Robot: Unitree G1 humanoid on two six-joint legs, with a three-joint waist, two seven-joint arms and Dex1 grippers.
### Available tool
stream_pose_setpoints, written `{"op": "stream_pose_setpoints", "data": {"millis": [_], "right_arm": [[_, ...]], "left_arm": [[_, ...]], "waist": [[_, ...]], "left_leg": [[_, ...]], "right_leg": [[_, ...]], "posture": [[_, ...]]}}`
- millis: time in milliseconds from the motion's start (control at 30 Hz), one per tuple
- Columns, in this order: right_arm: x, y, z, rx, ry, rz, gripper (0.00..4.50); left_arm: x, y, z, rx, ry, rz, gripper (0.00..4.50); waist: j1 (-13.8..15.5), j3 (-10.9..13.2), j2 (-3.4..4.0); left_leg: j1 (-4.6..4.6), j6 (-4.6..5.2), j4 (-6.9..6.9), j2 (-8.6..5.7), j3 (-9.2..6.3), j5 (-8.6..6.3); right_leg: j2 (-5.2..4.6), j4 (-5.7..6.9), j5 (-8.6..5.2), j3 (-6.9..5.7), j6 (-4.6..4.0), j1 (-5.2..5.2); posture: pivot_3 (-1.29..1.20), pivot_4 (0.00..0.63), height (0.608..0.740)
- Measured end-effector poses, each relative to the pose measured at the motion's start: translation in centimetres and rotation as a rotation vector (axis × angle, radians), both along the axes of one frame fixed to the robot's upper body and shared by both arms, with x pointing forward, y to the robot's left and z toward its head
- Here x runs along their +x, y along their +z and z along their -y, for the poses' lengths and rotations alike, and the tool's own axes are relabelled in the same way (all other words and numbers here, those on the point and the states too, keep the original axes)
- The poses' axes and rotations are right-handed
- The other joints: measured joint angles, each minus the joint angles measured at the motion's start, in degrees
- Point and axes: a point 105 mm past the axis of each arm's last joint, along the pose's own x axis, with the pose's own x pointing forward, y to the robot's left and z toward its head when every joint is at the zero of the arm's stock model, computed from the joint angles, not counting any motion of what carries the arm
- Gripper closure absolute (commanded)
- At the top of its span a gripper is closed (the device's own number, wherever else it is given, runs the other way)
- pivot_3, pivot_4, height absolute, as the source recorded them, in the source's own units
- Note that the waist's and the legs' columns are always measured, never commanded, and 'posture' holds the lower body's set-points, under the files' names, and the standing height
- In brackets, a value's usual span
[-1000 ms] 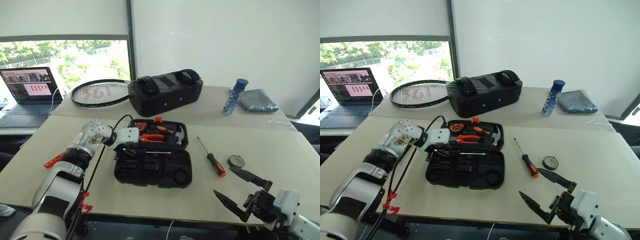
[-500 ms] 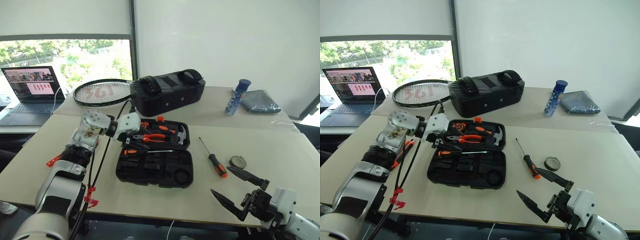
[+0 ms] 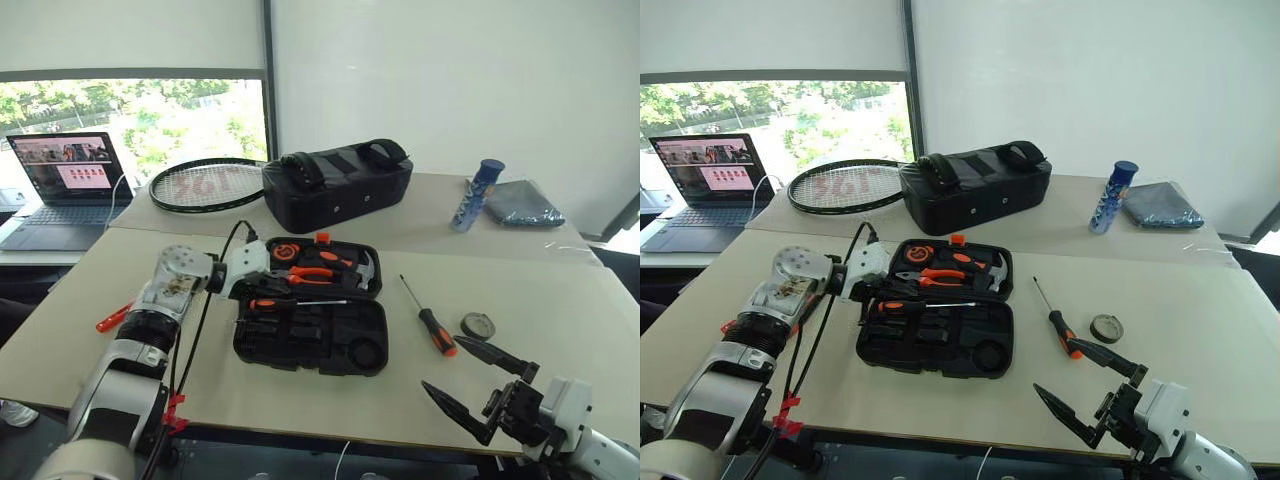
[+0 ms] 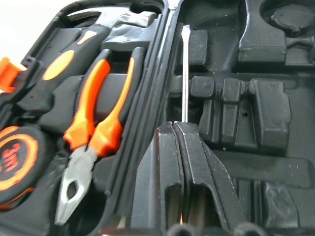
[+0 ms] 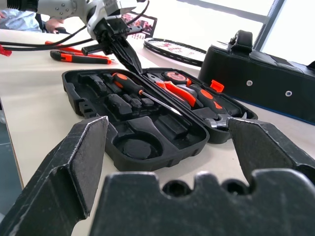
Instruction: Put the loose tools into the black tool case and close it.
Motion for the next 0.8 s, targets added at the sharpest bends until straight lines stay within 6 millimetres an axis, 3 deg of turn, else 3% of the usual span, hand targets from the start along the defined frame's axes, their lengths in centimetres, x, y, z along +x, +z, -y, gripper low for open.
{"op": "stream_pose_setpoints", "data": {"millis": [133,800], "right_arm": [[-0.1,0.0,0.0,-0.003,0.002,-0.002,0.00],[-0.1,-0.1,0.1,0.004,-0.024,0.008,0.00]], "left_arm": [[-0.4,-1.3,0.2,0.018,-0.006,-0.029,4.38],[0.5,-2.3,0.5,0.033,0.095,-0.068,4.38]], "waist": [[-0.2,0.0,0.00],[-0.1,-0.1,0.16]], "left_leg": [[0.03,0.00,0.00,0.01,0.00,0.00],[0.67,-0.02,0.02,-0.03,0.03,0.02]], "right_leg": [[0.01,0.04,0.00,0.01,-0.01,0.00],[0.01,0.27,-0.09,0.06,0.09,0.53]], "posture": [[0.00,0.150,0.740],[0.00,0.150,0.740]]}}
